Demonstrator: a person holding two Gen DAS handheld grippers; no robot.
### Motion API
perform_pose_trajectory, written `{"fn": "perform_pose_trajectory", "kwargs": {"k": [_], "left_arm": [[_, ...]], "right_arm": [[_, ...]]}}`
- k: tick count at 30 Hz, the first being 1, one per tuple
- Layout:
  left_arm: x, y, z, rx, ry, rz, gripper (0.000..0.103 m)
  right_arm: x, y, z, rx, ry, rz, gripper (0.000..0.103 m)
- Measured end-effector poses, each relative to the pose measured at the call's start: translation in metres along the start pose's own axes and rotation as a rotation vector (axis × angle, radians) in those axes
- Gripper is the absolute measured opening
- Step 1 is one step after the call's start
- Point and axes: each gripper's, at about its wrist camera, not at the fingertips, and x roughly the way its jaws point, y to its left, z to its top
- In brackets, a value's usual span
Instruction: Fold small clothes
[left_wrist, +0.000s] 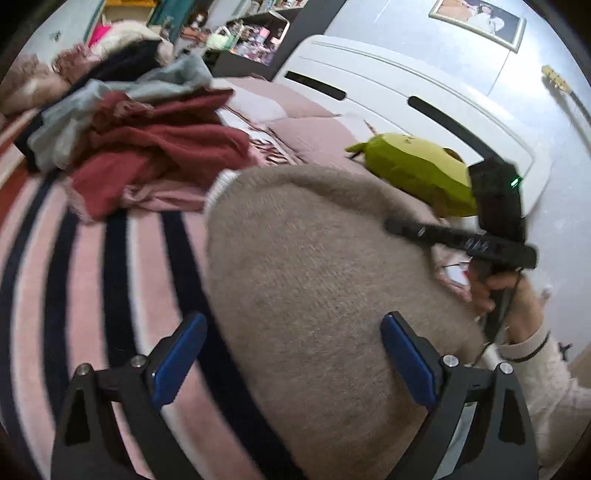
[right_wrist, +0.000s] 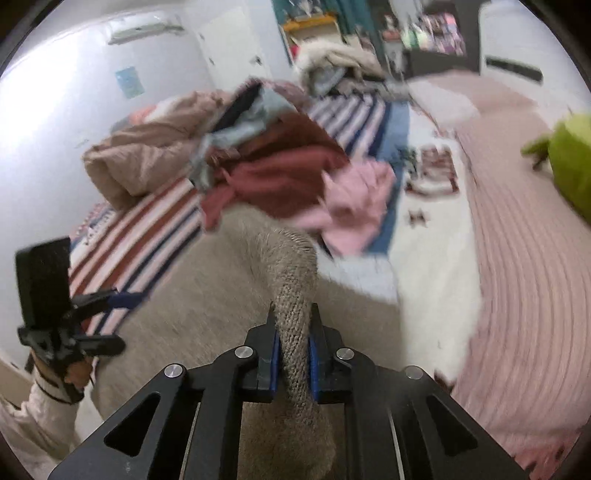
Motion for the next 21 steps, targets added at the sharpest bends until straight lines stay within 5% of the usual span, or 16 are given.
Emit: {"fn": "perform_pose_trajectory", "kwargs": {"k": [3, 5, 9, 14, 20, 21], "left_arm": [[0.010, -0.002, -0.002, 0.001, 0.026, 0.005, 0.094], [0.011, 0.000, -0.002, -0.011, 0.033, -0.011, 0.094], [0.005, 0.014, 0.002, -0.051, 0.047, -0.052, 0.094], [0.022, 0.030, 0.001, -0.147, 0.096, -0.126, 0.093], [0.033, 0.031, 0.003, -0.199, 0.107, -0.171, 0.069], [0.031, 0.029, 0.003, -0.192, 0.107, -0.169, 0.065]], "right_arm": [[0.016, -0.006, -0.019, -0.014, 0.079, -0.124, 0.033], [0.011, -0.008, -0.027, 0.000, 0.094, -0.098, 0.038], [-0.019, -0.020, -0.036, 0.053, 0.084, -0.053, 0.079], [-0.014, -0.038, -0.057, 0.182, 0.159, 0.088, 0.083], [0.016, -0.055, -0.075, 0.342, 0.200, 0.234, 0.083], [0.020, -0.052, -0.075, 0.335, 0.202, 0.252, 0.076]]}}
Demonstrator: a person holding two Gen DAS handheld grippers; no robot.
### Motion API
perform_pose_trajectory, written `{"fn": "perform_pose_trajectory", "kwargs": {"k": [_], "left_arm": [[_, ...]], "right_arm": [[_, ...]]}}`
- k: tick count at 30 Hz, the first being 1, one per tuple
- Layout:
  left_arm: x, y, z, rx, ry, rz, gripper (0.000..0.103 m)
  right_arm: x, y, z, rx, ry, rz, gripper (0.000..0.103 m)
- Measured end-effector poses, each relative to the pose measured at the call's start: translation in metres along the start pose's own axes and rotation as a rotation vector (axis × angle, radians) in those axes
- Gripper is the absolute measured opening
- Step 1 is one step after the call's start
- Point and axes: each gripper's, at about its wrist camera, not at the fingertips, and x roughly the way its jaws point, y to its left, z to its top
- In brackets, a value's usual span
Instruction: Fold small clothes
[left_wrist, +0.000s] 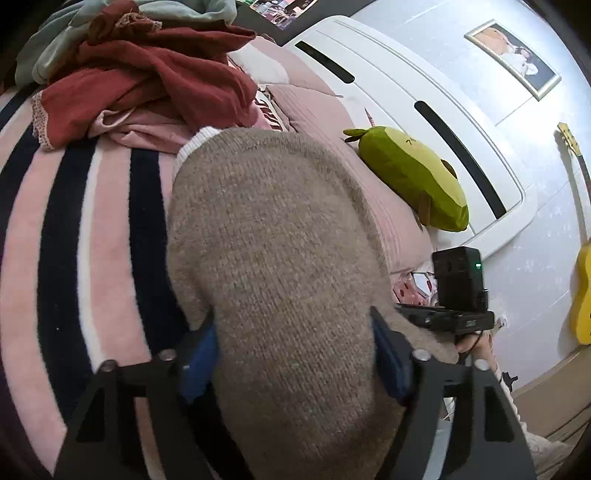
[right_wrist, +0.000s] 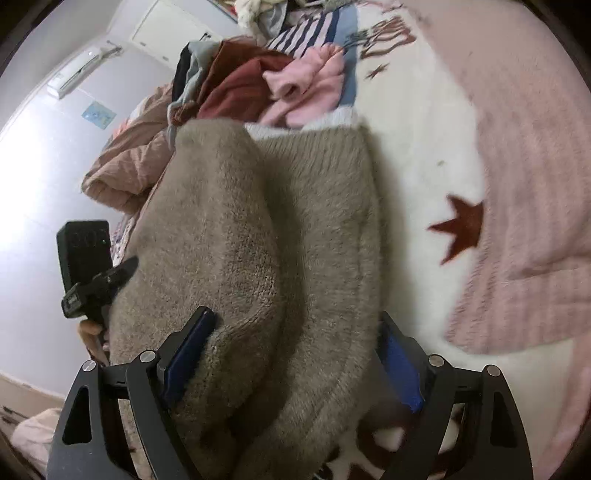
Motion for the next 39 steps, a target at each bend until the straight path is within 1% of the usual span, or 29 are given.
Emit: {"fn": "perform_pose_trajectory", "kwargs": {"k": [2, 4, 6, 7, 9, 12, 14, 17, 18, 19, 22, 24, 26, 27, 31, 33, 35, 37, 38, 39], "left_arm": [[-0.003, -0.005, -0.001, 0.017, 0.000, 0.005, 0.061], [-0.008, -0.007, 0.002, 0.018, -0.006, -0.009, 0.058], [-0.013, -0.004, 0.002, 0.003, -0.016, -0.030, 0.056], [-0.017, 0.000, 0.001, -0.001, -0.019, -0.035, 0.054], [-0.027, -0.001, -0.001, 0.013, -0.025, -0.012, 0.052], [-0.051, -0.009, -0.001, 0.055, -0.054, 0.020, 0.051], [-0.072, -0.008, 0.000, 0.068, -0.080, 0.042, 0.051], [-0.115, 0.003, 0.005, 0.070, -0.132, 0.092, 0.051], [-0.134, 0.009, 0.006, 0.073, -0.149, 0.123, 0.051], [-0.149, 0.015, 0.006, 0.079, -0.157, 0.153, 0.051], [-0.202, 0.040, 0.002, 0.058, -0.188, 0.228, 0.051], [-0.237, 0.057, -0.002, 0.038, -0.216, 0.287, 0.050], [-0.281, 0.076, -0.010, -0.005, -0.265, 0.359, 0.050], [-0.303, 0.086, -0.016, -0.018, -0.284, 0.392, 0.050], [-0.368, 0.117, -0.037, -0.052, -0.318, 0.503, 0.050], [-0.393, 0.138, -0.048, -0.078, -0.314, 0.535, 0.050], [-0.406, 0.161, -0.062, -0.113, -0.292, 0.548, 0.050], [-0.407, 0.186, -0.078, -0.156, -0.248, 0.573, 0.050], [-0.405, 0.196, -0.085, -0.180, -0.236, 0.588, 0.050], [-0.405, 0.204, -0.092, -0.196, -0.243, 0.596, 0.051]], "right_arm": [[0.009, 0.006, 0.002, 0.001, 0.014, 0.059, 0.066], [0.014, 0.019, 0.005, -0.034, 0.002, 0.051, 0.060], [0.014, 0.035, 0.007, -0.089, -0.017, 0.027, 0.051], [0.014, 0.045, 0.007, -0.120, -0.029, 0.018, 0.049], [0.014, 0.061, 0.007, -0.161, -0.043, 0.009, 0.045], [0.020, 0.090, 0.012, -0.216, -0.052, 0.031, 0.039], [0.032, 0.115, 0.018, -0.263, -0.045, 0.044, 0.038], [0.060, 0.165, 0.028, -0.337, -0.027, 0.070, 0.037], [0.073, 0.188, 0.032, -0.368, -0.020, 0.081, 0.037], [0.082, 0.201, 0.036, -0.384, -0.015, 0.088, 0.037], [0.122, 0.256, 0.042, -0.444, 0.004, 0.120, 0.037], [0.153, 0.293, 0.045, -0.461, 0.022, 0.159, 0.037], [0.182, 0.328, 0.046, -0.480, 0.030, 0.195, 0.037], [0.200, 0.352, 0.045, -0.493, 0.035, 0.214, 0.037], [0.252, 0.416, 0.041, -0.538, 0.065, 0.254, 0.037], [0.278, 0.440, 0.037, -0.556, 0.092, 0.266, 0.037], [0.306, 0.450, 0.029, -0.546, 0.133, 0.264, 0.037], [0.323, 0.448, 0.021, -0.537, 0.153, 0.252, 0.037], [0.329, 0.445, 0.017, -0.535, 0.160, 0.253, 0.037], [0.332, 0.443, 0.016, -0.536, 0.159, 0.255, 0.040]]}}
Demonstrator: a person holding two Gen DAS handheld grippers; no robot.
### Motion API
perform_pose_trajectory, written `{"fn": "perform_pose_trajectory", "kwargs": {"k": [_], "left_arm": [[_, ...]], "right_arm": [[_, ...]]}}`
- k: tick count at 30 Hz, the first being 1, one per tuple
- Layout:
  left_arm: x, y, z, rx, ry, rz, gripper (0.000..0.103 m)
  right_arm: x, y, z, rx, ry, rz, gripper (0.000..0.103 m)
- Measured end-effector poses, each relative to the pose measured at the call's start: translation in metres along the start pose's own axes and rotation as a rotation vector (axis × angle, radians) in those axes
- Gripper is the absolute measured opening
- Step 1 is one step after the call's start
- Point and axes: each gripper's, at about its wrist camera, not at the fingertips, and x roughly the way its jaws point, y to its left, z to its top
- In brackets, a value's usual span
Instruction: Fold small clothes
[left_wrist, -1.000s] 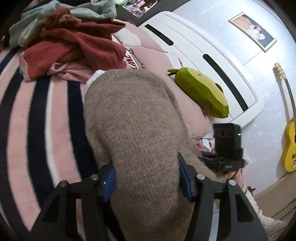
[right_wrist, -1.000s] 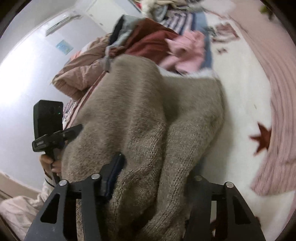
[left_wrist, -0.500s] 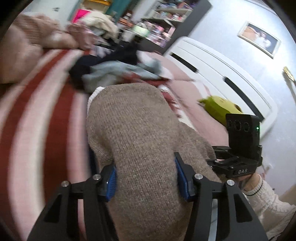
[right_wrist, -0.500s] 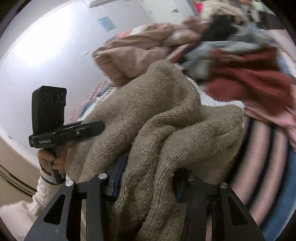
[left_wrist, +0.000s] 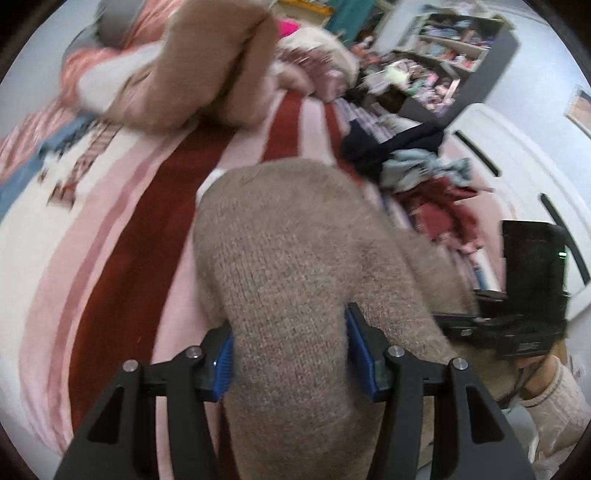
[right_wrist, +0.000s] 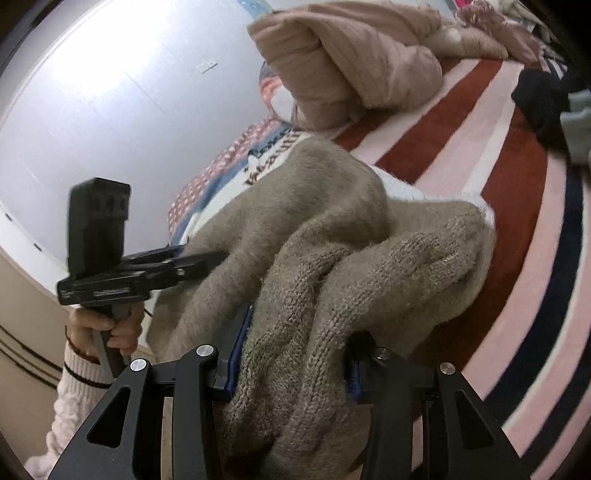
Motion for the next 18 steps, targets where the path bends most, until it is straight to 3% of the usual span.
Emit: {"fn": "perform_pose_trajectory", "kwargs": {"k": [3, 6, 13, 16, 18], "left_arm": [[-0.007, -0.001, -0.007, -0.023, -0.059, -0.011, 0.052], [-0.012, -0.014, -0.013, 0.002, -0.072, 0.036, 0.057], [-0.033, -0.026, -0.007, 0.010, -0.136, 0.183, 0.058], [-0.049, -0.038, -0.005, 0.000, -0.189, 0.225, 0.069], [-0.059, -0.051, -0.007, 0.003, -0.225, 0.233, 0.070]], "right_arm": [[-0.002, -0.010, -0.002, 0.012, -0.015, -0.003, 0.042], [-0.008, -0.012, -0.005, 0.014, -0.014, -0.008, 0.043], [-0.049, 0.002, -0.021, -0.076, -0.063, -0.085, 0.051], [-0.072, 0.001, -0.031, -0.088, -0.093, -0.094, 0.053], [-0.091, 0.002, -0.041, -0.109, -0.118, -0.114, 0.057]]}}
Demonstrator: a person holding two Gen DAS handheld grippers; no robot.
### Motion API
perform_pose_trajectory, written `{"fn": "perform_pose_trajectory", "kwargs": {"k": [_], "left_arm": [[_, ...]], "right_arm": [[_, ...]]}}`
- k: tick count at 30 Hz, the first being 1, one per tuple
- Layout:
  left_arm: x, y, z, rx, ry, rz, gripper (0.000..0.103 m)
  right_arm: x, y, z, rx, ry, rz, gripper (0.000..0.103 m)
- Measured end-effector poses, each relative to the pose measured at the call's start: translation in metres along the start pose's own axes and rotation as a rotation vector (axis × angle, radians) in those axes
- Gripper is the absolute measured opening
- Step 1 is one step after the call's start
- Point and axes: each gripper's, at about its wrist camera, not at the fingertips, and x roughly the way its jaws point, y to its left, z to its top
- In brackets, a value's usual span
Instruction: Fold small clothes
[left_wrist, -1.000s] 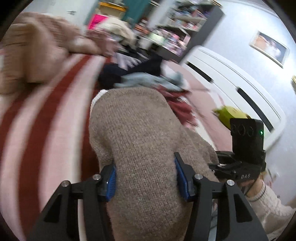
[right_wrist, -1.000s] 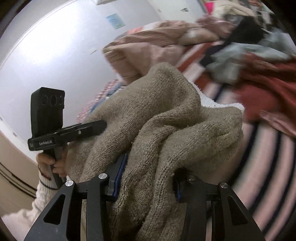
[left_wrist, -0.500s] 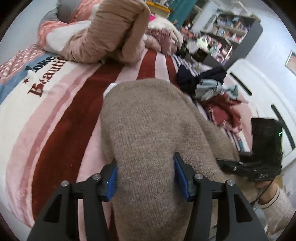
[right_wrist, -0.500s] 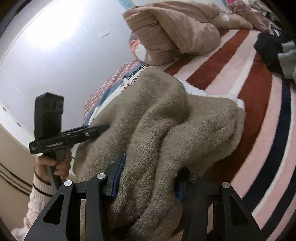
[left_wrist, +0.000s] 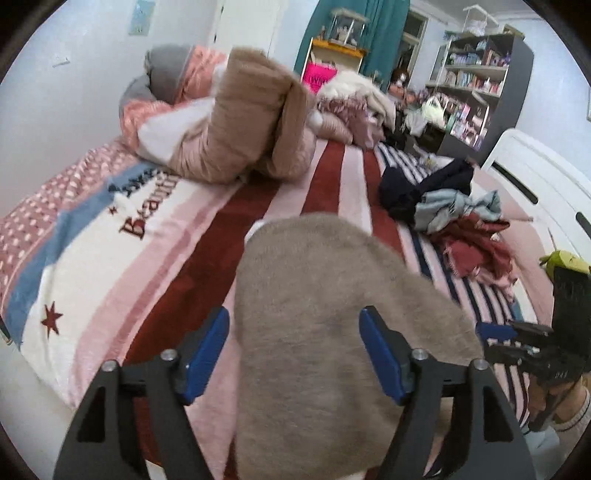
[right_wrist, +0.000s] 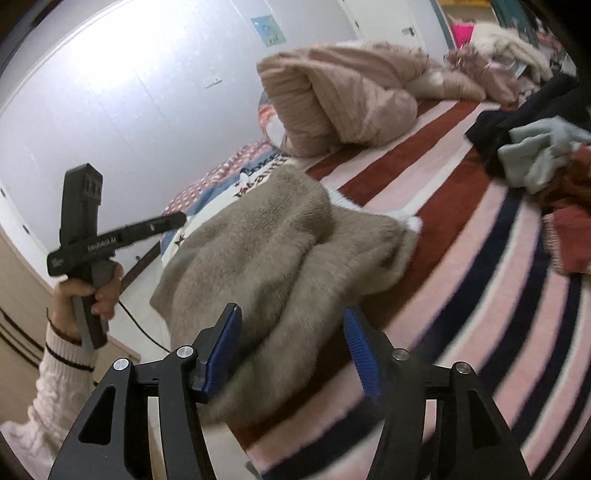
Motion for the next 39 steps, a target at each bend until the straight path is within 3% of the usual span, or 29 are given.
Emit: {"fn": "perform_pose_trajectory", "kwargs": {"k": [3, 4, 7, 11, 17, 21, 24, 32, 39], "left_arm": [[-0.018, -0.025, -0.002, 0.036, -0.050, 0.049, 0.074], [-0.024, -0.034, -0.004, 0.035, -0.067, 0.052, 0.081], [-0.041, -0.067, -0.008, 0.033, -0.135, 0.046, 0.084], [-0.055, -0.126, -0.017, 0.069, -0.225, 0.035, 0.091], [-0.064, -0.219, -0.036, 0.163, -0.354, 0.089, 0.099], [-0.063, -0.275, -0.049, 0.194, -0.418, 0.097, 0.102], [-0.061, -0.307, -0.058, 0.219, -0.454, 0.112, 0.102], [-0.054, -0.338, -0.068, 0.246, -0.450, 0.062, 0.102], [-0.055, -0.345, -0.070, 0.269, -0.473, 0.078, 0.102]], "right_arm": [[-0.034, -0.005, -0.021, -0.045, -0.041, -0.032, 0.064], [-0.045, -0.009, -0.030, -0.046, -0.048, -0.043, 0.064], [-0.076, -0.025, -0.051, -0.033, -0.072, -0.109, 0.064], [-0.127, -0.034, -0.072, -0.051, -0.120, -0.224, 0.064], [-0.213, -0.023, -0.095, -0.143, -0.287, -0.425, 0.072], [-0.247, -0.022, -0.112, -0.148, -0.404, -0.518, 0.088], [-0.255, -0.025, -0.123, -0.160, -0.434, -0.573, 0.099], [-0.272, -0.042, -0.128, -0.137, -0.498, -0.612, 0.102], [-0.278, -0.042, -0.129, -0.147, -0.512, -0.640, 0.102]]}}
